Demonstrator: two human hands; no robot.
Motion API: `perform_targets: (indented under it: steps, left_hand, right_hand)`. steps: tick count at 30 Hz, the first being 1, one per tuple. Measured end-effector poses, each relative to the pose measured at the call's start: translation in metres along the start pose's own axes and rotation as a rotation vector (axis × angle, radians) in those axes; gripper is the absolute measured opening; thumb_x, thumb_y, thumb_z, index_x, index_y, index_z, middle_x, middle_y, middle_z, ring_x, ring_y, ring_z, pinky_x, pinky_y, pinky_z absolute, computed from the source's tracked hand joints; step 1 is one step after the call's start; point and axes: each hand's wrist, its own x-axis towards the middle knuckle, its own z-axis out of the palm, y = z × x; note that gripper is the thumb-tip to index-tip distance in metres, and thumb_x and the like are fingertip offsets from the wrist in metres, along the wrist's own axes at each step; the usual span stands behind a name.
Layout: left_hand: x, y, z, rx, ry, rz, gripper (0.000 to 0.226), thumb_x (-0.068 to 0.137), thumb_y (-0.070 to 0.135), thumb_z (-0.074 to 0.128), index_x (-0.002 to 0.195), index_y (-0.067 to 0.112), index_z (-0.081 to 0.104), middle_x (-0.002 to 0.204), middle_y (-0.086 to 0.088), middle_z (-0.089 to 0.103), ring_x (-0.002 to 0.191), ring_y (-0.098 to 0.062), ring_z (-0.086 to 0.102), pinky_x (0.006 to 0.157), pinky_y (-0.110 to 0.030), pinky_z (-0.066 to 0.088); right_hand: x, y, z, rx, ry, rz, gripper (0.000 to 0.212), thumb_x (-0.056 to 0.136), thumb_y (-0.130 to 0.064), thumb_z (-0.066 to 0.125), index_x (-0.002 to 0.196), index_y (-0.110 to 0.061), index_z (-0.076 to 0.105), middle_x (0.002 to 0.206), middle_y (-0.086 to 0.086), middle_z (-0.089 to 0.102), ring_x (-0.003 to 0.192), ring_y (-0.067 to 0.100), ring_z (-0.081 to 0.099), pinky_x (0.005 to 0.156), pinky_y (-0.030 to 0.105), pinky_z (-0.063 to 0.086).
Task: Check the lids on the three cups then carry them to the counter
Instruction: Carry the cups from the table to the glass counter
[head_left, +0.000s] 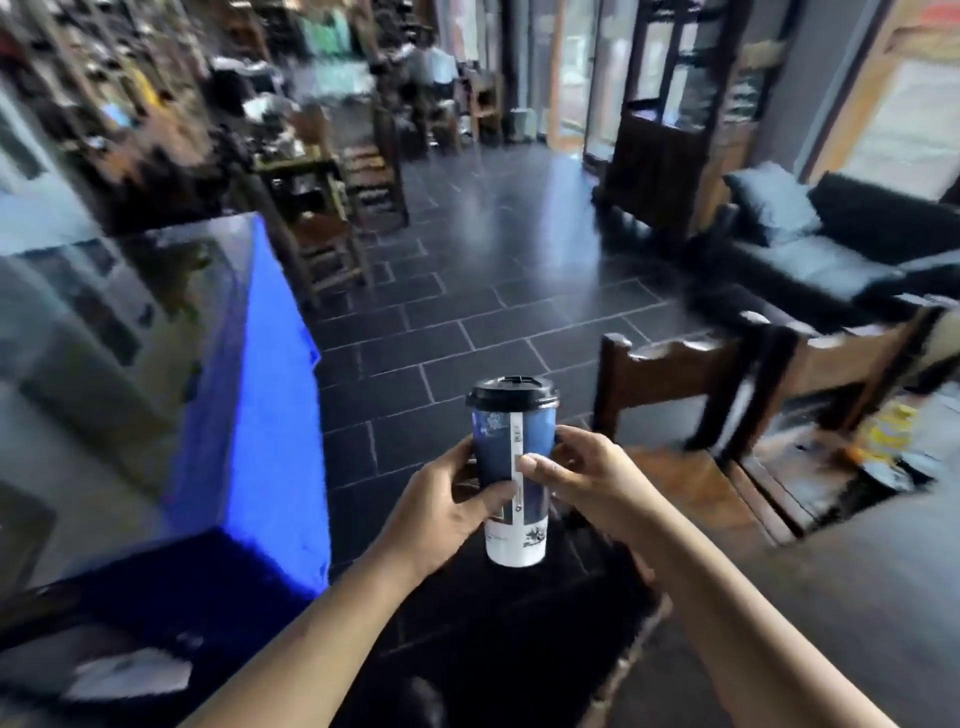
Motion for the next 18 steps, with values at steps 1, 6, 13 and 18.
perform_targets:
  steps: [1, 6, 13, 18]
  left_hand:
    - [-0.001, -0.008, -0.025, -0.002, 0.052, -0.013, 0.047, 0.084, 0.048, 0.078, 0.127, 0.037, 0.064, 0.115, 0.011, 0.078, 0.106, -0.007, 0.074, 0.095, -0.033, 0.059]
    - [-0.001, -0.065, -0.153, -0.028, 0.324, -0.086, 0.056, 0.075, 0.067, 0.076, 0.122, 0.039, 0.062, 0.114, 0.007, 0.078, 0.104, -0.011, 0.075, 0.094, -0.044, 0.06]
    - [-0.029, -0.12, -0.311, -0.068, 0.612, -0.224, 0.066, 0.072, 0.058, 0.079, 0.129, 0.032, 0.058, 0.117, 0.005, 0.077, 0.106, -0.012, 0.075, 0.097, -0.051, 0.059]
    - [-0.059, -0.149, -0.381, -0.097, 0.796, -0.322, 0.07, 0.072, 0.053, 0.083, 0.131, 0.03, 0.054, 0.125, 0.003, 0.074, 0.112, -0.011, 0.074, 0.1, -0.049, 0.058]
  right_hand:
    - [0.021, -0.011, 0.021, -0.018, -0.053, -0.03, 0.066, 0.068, -0.086, 0.067, 0.101, -0.029, 0.075, 0.076, 0.003, 0.074, 0.064, 0.005, 0.056, 0.062, 0.038, 0.049]
    - [0.132, -0.063, 0.138, -0.123, -0.324, -0.156, 0.057, 0.071, -0.08, 0.067, 0.1, -0.031, 0.074, 0.087, -0.002, 0.079, 0.073, 0.007, 0.068, 0.076, 0.041, 0.059]
    - [0.244, -0.144, 0.305, -0.162, -0.671, -0.322, 0.091, 0.056, -0.099, 0.059, 0.102, -0.023, 0.073, 0.093, 0.005, 0.08, 0.084, 0.023, 0.074, 0.084, 0.049, 0.059]
    - [0.288, -0.184, 0.406, -0.104, -0.915, -0.351, 0.067, 0.06, -0.084, 0.074, 0.103, -0.033, 0.072, 0.089, 0.007, 0.077, 0.079, 0.008, 0.062, 0.084, 0.049, 0.057]
